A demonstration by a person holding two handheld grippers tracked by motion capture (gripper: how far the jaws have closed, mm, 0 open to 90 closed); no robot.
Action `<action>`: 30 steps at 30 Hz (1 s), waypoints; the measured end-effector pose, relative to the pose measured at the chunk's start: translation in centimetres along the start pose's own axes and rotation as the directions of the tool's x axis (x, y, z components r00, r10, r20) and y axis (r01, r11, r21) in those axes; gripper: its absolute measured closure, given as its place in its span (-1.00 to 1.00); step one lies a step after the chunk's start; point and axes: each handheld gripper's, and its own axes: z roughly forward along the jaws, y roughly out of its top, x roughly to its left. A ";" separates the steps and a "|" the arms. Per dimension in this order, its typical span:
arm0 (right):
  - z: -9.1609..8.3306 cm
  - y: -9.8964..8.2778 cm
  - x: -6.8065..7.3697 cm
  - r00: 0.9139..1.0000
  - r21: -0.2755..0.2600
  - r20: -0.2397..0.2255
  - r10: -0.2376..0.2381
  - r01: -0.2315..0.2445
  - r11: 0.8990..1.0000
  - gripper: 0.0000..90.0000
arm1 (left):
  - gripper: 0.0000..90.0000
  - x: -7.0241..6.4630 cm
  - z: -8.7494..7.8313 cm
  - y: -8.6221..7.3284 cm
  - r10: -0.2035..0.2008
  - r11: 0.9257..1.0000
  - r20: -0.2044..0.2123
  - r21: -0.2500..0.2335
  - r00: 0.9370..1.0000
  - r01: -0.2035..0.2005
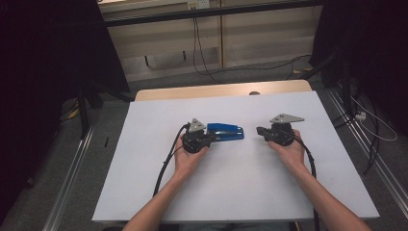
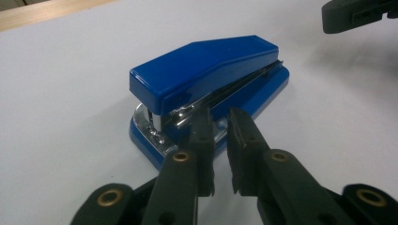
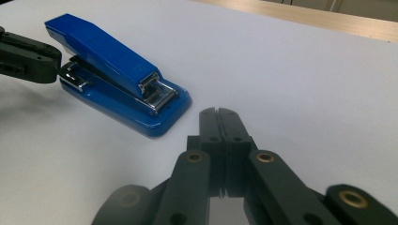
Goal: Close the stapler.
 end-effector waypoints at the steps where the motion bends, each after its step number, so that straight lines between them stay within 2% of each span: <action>1: 0.0 0.0 0.1 1.000 -0.004 -0.003 0.002 -0.002 1.000 0.96 | 0.73 0.1 -0.1 0.0 0.007 1.000 -0.004 0.003 1.000 -0.007; 5: -0.1 0.0 0.3 1.000 -0.012 -0.014 0.004 -0.004 1.000 0.89 | 0.50 0.1 -0.8 -0.1 -0.015 0.999 -0.018 -0.032 1.000 0.014; 8: -0.1 0.1 0.4 1.000 -0.018 -0.012 -0.015 0.015 1.000 0.83 | 0.32 0.2 -1.5 -0.4 -0.001 1.000 -0.044 -0.015 0.999 0.000; 11: -0.2 0.1 0.5 1.000 -0.027 -0.022 -0.020 0.019 0.999 0.79 | 0.19 0.6 -2.2 -0.8 -0.020 0.999 -0.053 -0.027 0.998 0.018; 13: -0.2 0.2 0.5 0.999 -0.034 -0.027 -0.022 0.021 0.999 0.71 | 0.01 0.9 -2.6 -0.8 -0.028 0.999 -0.068 -0.030 0.997 0.026; 15: -0.3 0.3 0.7 0.999 -0.038 -0.026 -0.028 0.027 0.999 0.56 | -0.22 1.1 -3.0 -0.8 -0.038 0.999 -0.086 -0.031 0.996 0.035; 17: -0.3 0.3 0.8 0.999 -0.039 -0.034 -0.031 0.030 0.999 0.47 | -0.37 1.3 -3.2 -0.8 -0.045 0.999 -0.091 -0.029 0.995 0.043; 21: -0.4 0.5 1.1 0.999 -0.048 -0.035 -0.009 0.008 0.999 -0.02 | -0.63 1.1 -3.6 -1.0 -0.068 0.997 -0.086 -0.044 0.994 0.064; 23: -0.5 0.5 1.2 0.999 -0.053 -0.029 -0.013 0.011 0.999 -0.21 | -0.70 0.8 -3.9 -1.4 -0.049 0.999 -0.061 -0.023 0.997 0.047; 25: -0.6 0.6 1.4 0.999 -0.051 -0.047 -0.024 0.021 0.998 -0.40 | -0.79 0.6 -4.2 -1.8 -0.037 0.999 -0.077 -0.030 0.996 0.035; 27: -0.7 0.6 1.5 0.999 -0.046 -0.051 -0.015 0.013 0.999 -0.56 | -0.88 0.5 -4.6 -1.8 -0.024 0.999 -0.099 -0.038 0.995 0.020; 30: -0.6 0.5 1.6 0.998 -0.044 -0.069 0.000 -0.003 0.999 -0.71 | -0.88 0.6 -5.3 -1.9 -0.029 0.998 -0.095 -0.066 0.995 0.023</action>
